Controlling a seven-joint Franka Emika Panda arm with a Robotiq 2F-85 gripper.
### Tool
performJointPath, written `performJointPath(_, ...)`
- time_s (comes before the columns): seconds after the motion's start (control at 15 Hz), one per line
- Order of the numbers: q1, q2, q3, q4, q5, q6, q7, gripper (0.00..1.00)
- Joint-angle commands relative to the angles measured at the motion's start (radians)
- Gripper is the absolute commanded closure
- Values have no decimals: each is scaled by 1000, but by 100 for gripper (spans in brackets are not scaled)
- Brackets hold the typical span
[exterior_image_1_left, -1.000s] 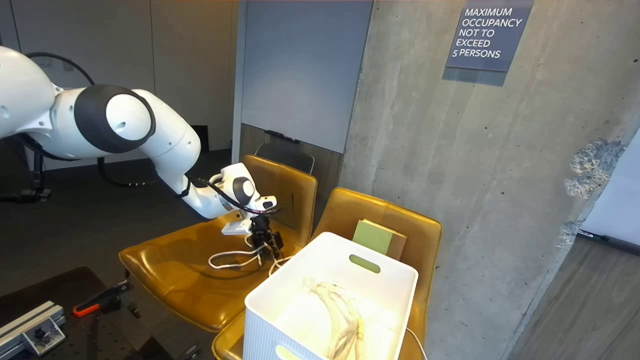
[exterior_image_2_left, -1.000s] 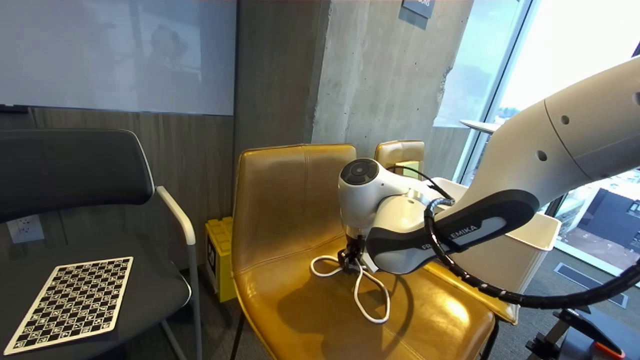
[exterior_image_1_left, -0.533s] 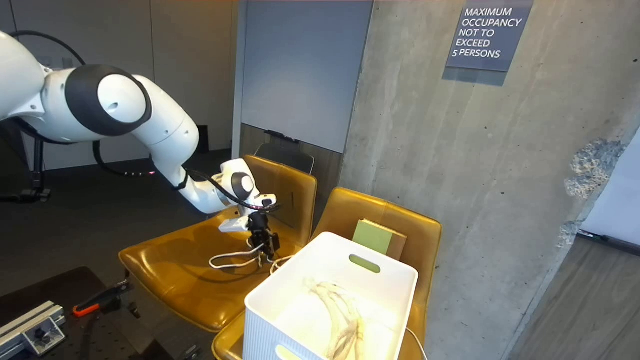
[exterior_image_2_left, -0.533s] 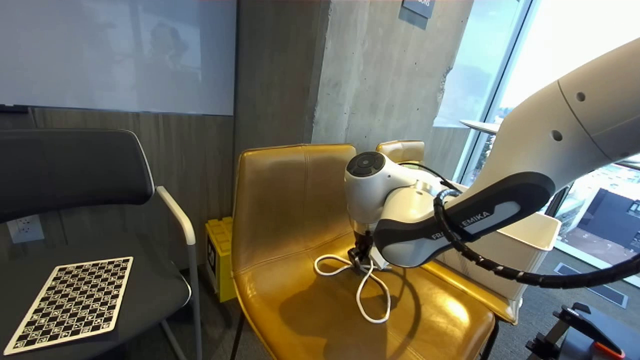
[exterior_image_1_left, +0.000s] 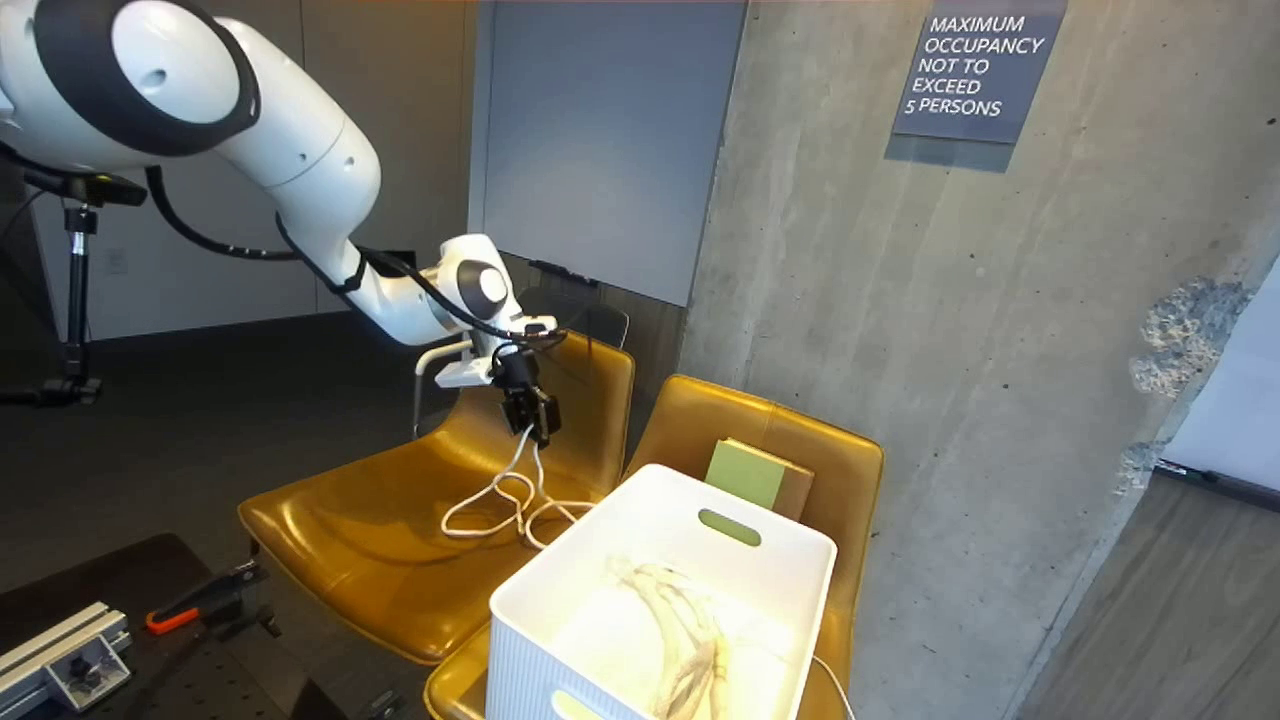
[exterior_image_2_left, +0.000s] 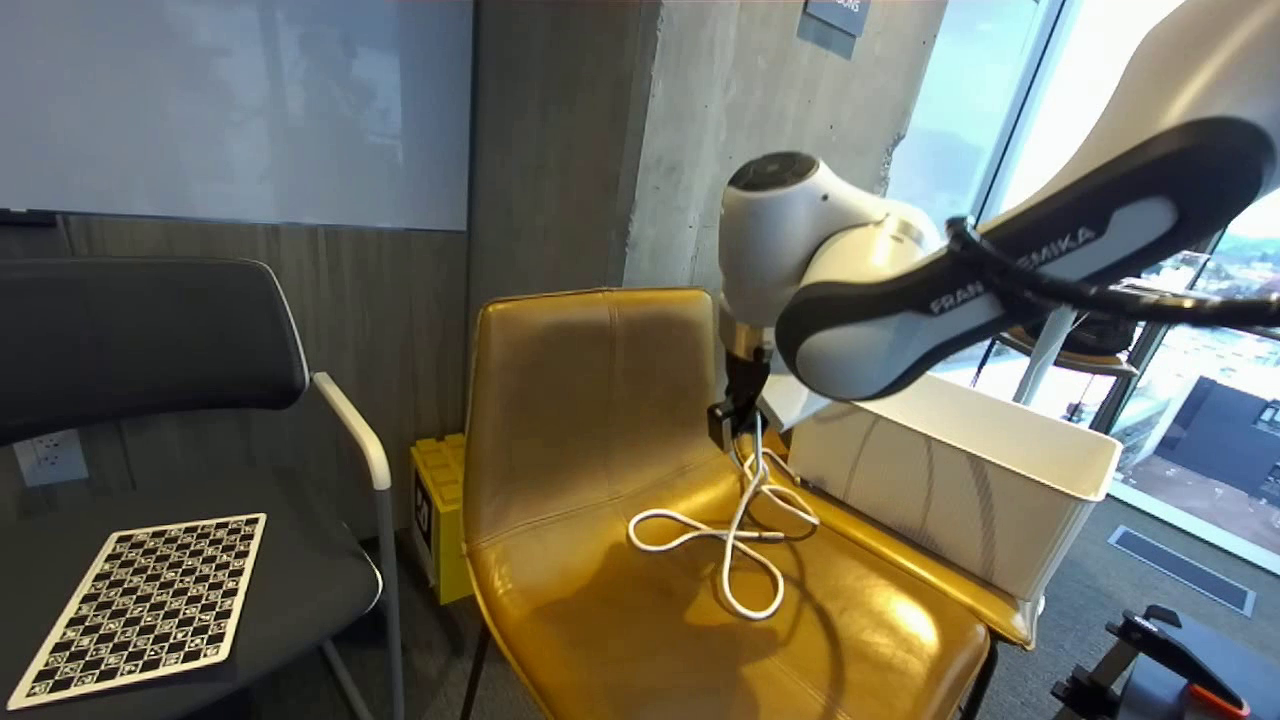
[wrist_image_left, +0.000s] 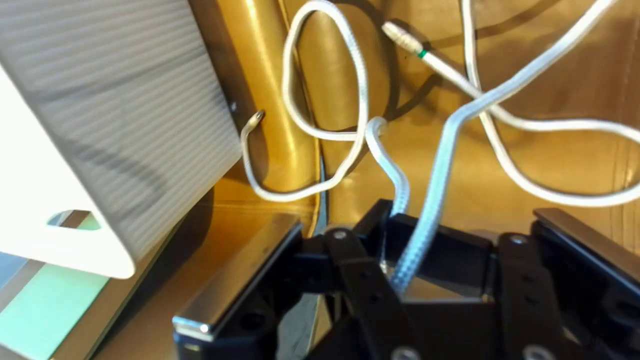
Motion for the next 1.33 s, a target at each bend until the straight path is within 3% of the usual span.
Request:
performJointPath(0.0, -62, -165, 38, -20, 0, -85, -15, 100)
performJointPath(0.6, -317, -381, 110, 197, 90, -309, -105, 100)
performJointPath(0.93, -467, -398, 109, 429, 174, -450, -162, 100)
performJointPath(1.27, -602, -340, 84, 726, 267, -610, -217, 100)
